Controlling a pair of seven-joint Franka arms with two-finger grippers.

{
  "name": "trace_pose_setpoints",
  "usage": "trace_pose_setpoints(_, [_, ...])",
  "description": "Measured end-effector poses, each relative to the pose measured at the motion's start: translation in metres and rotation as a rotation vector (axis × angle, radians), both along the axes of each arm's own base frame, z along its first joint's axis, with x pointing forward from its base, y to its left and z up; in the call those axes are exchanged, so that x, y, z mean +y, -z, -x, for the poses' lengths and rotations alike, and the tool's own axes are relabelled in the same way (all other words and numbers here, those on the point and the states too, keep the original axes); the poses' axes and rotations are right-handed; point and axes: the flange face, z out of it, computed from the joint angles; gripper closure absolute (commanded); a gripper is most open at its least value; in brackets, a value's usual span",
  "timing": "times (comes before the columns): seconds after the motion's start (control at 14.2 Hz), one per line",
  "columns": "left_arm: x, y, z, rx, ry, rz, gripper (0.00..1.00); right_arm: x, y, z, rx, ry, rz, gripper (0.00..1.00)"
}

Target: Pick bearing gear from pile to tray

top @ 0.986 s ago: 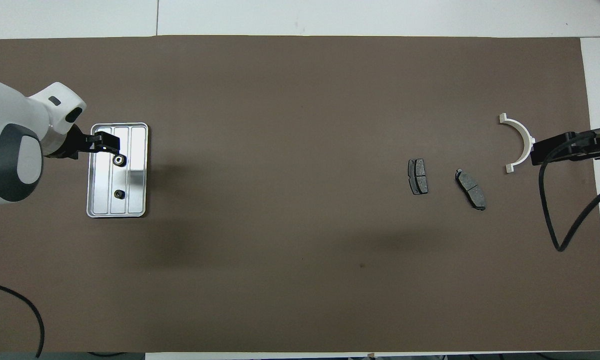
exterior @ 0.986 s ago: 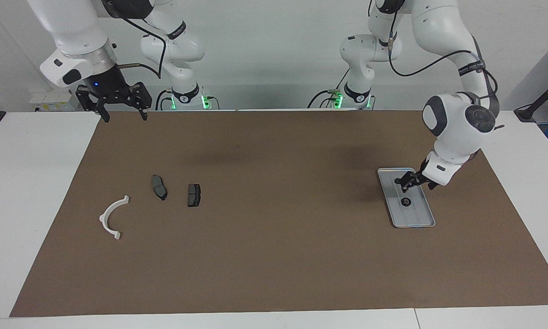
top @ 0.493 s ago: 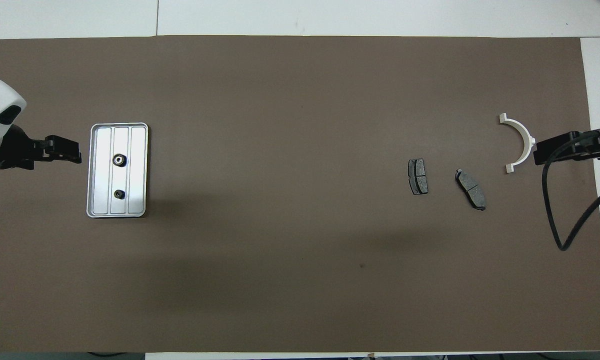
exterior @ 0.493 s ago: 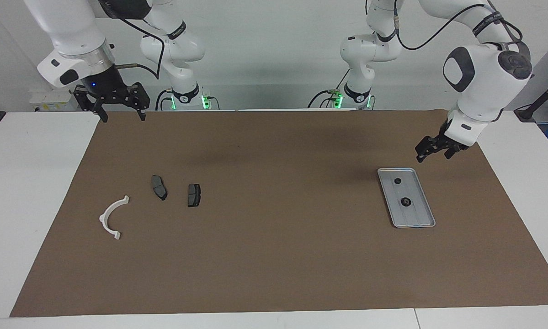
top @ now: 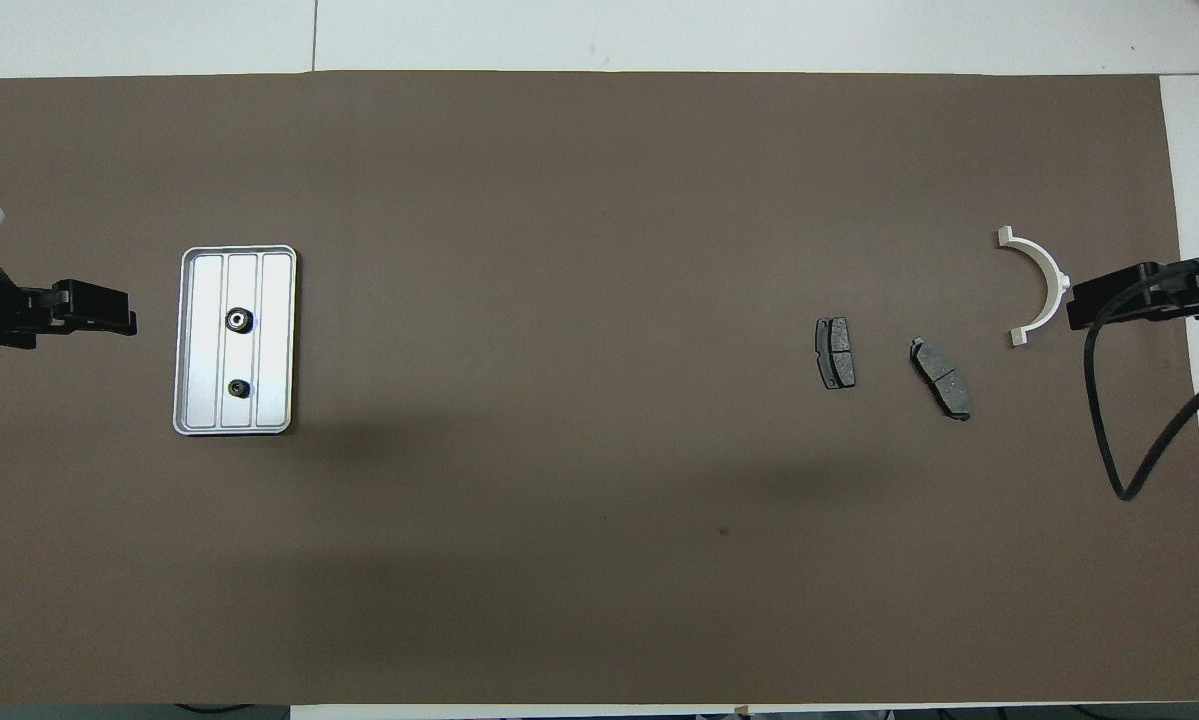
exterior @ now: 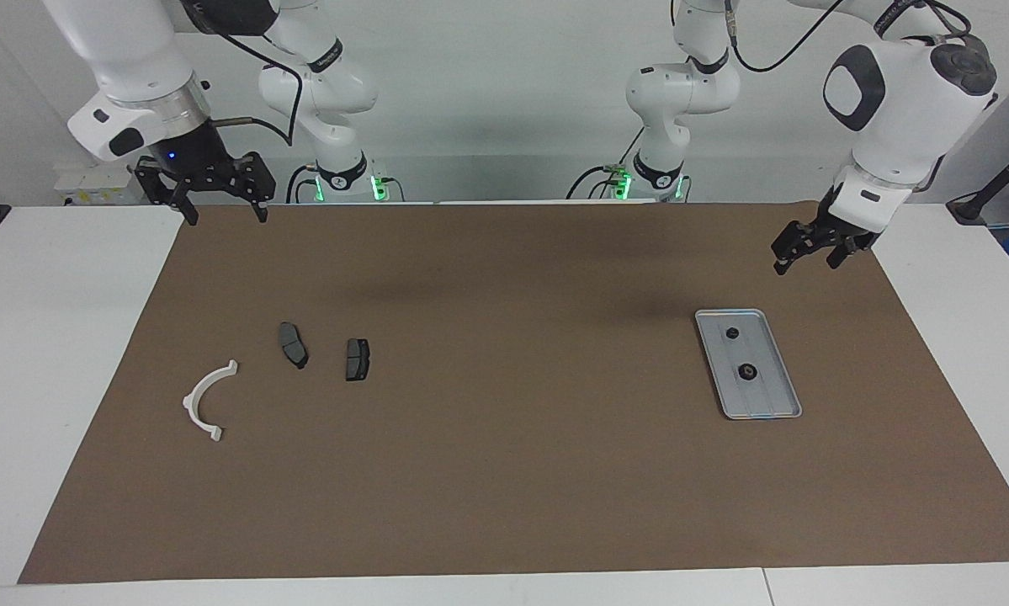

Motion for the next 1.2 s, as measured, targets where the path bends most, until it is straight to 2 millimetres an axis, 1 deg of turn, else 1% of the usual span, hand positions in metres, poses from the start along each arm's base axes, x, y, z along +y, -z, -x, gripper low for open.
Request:
trace_pose_setpoints(0.14, [0.004, -0.004, -0.001, -0.007, -0.006, -0.002, 0.0, 0.0, 0.0, 0.0, 0.0, 0.0, 0.0, 0.0])
trace_pose_setpoints(0.28, [0.006, -0.015, -0.005, -0.007, -0.008, -0.002, 0.0, 0.0, 0.0, 0.0, 0.0, 0.0, 0.0, 0.0])
trace_pose_setpoints(0.49, [0.005, -0.039, -0.025, 0.019, -0.006, -0.006, 0.0, 0.0, 0.0, 0.0, 0.0, -0.001, 0.0, 0.0])
trace_pose_setpoints(0.63, [0.005, -0.045, -0.034, 0.019, -0.007, -0.007, 0.0, 0.001, 0.0, 0.0, 0.0, -0.001, 0.0, 0.0])
trace_pose_setpoints(0.78, [0.005, -0.049, -0.033, 0.017, -0.008, -0.007, 0.0, 0.001, 0.0, 0.0, 0.0, -0.001, 0.0, 0.0])
trace_pose_setpoints(0.99, [0.001, -0.055, -0.029, 0.01, -0.001, -0.006, 0.0, 0.001, 0.0, 0.0, 0.0, -0.001, 0.0, 0.0])
trace_pose_setpoints(1.13, [0.0, -0.062, -0.022, 0.013, -0.001, -0.005, 0.0, 0.001, 0.0, 0.0, 0.0, -0.002, 0.0, 0.0])
trace_pose_setpoints(1.2, [0.002, -0.064, -0.015, 0.017, -0.004, -0.004, 0.0, 0.001, 0.0, 0.0, 0.0, -0.002, 0.0, 0.0])
